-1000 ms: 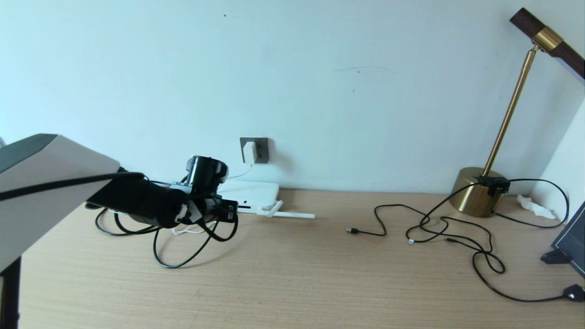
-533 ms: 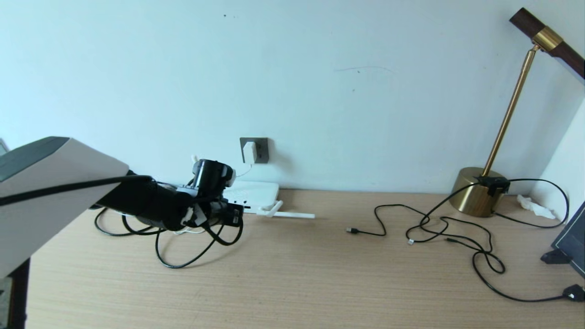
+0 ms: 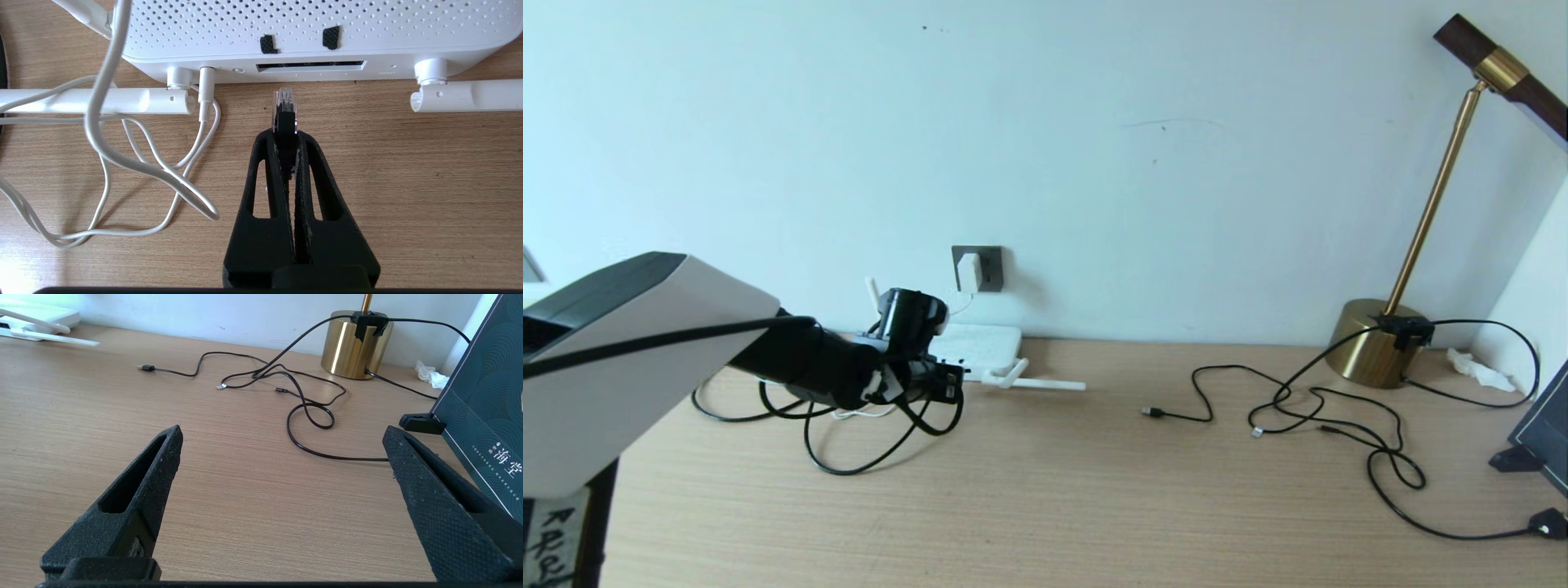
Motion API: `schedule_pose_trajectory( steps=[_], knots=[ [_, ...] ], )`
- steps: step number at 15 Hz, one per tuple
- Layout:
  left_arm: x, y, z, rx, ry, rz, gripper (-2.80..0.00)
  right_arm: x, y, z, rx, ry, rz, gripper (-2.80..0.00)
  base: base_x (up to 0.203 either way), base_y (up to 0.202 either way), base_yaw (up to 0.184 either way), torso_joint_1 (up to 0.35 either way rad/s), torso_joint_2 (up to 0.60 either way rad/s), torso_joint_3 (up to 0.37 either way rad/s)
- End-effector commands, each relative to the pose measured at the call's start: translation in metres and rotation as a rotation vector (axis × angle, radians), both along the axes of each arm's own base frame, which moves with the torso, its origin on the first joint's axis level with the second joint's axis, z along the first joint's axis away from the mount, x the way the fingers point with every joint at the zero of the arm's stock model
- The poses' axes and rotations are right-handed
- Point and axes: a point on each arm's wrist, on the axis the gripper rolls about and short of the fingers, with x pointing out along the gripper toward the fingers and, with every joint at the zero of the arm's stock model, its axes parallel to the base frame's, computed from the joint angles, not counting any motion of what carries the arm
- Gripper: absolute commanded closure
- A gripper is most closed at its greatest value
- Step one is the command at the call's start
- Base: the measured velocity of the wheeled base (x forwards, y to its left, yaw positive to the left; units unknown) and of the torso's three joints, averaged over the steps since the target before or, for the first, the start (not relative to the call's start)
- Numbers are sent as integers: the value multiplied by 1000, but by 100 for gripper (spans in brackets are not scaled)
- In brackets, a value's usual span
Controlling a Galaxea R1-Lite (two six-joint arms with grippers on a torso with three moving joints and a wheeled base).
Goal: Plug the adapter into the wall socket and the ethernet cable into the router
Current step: Align cable and router interface
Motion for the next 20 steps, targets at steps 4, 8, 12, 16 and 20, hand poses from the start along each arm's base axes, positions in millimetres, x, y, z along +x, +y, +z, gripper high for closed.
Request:
schedule_pose_trajectory(
  steps=[4,8,12,16,20],
  knots=[
    [3,-2,-6,-14,9,11,0,1,0,-3,-1,11,1,-280,0,0,0,0,0,0],
    [7,-3,-7,-24,4,1,0,1,0,-3,-1,11,0,-280,0,0,0,0,0,0],
    [8,-3,-6,-27,0,3,0,1,0,-3,-1,11,0,-280,0,0,0,0,0,0],
    [9,-2,-6,-27,-2,7,0,1,0,-3,-1,11,0,-280,0,0,0,0,0,0],
    [10,0,-4,-32,-9,11,0,1,0,-3,-1,11,0,-280,0,0,0,0,0,0]
  ],
)
